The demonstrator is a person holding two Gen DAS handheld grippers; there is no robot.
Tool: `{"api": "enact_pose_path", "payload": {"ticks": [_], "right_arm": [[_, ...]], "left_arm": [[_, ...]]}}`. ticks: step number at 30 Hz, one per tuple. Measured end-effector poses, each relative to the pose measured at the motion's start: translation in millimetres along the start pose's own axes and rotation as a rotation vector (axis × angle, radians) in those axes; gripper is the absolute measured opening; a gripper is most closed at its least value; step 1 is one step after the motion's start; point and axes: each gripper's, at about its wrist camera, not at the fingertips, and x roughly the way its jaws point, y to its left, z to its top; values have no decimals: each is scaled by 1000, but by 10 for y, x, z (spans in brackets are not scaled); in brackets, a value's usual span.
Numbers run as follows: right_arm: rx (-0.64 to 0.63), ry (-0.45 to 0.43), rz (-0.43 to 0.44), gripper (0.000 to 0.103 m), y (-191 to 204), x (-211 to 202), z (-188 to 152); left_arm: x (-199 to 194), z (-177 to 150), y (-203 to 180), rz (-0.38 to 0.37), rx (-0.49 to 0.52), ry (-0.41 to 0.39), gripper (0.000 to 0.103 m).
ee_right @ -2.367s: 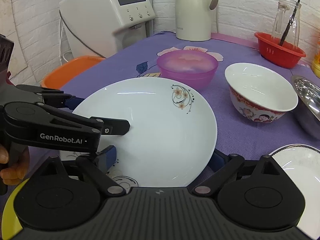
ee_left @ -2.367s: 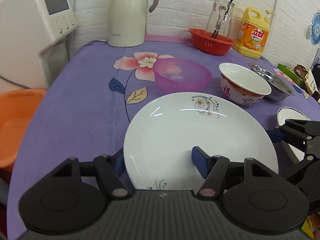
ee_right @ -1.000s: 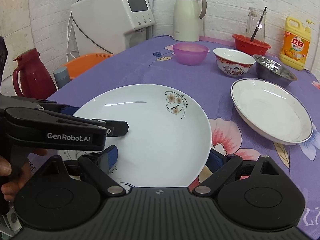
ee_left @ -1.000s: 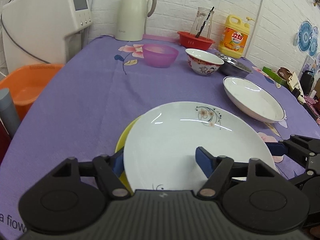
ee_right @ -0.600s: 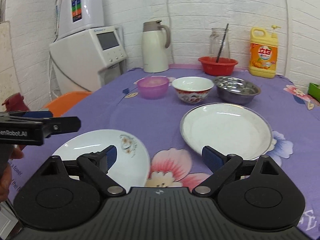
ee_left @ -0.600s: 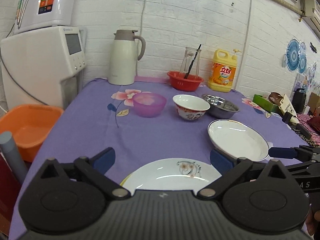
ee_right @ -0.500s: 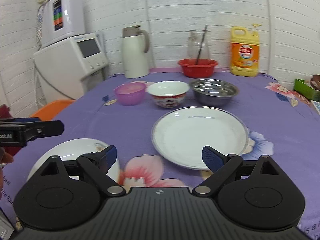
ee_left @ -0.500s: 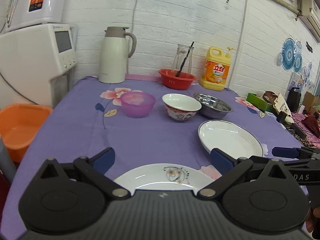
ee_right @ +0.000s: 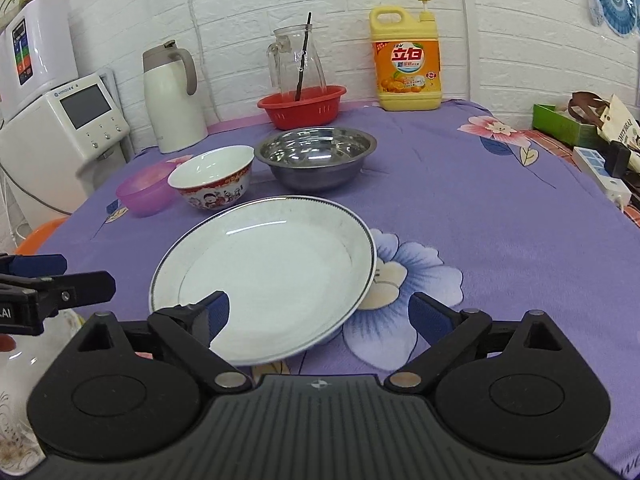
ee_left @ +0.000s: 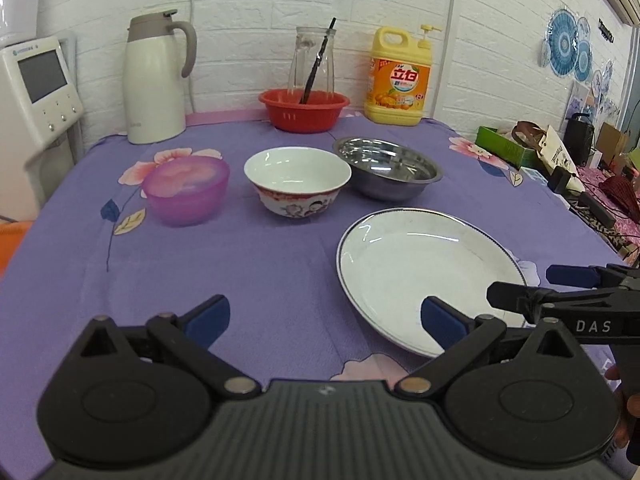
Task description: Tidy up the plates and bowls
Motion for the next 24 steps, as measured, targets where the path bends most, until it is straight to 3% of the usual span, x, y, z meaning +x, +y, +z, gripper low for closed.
{"api": "enact_pose_path", "payload": {"ticks": [10,24], "right_arm": [[10,54,-19,103,-176,585,133],[-39,54,-35,103,-95,628,107]], "left_arm": [[466,229,-27,22,-11,77,101],[875,319,-142,5,-4,172,101]]}}
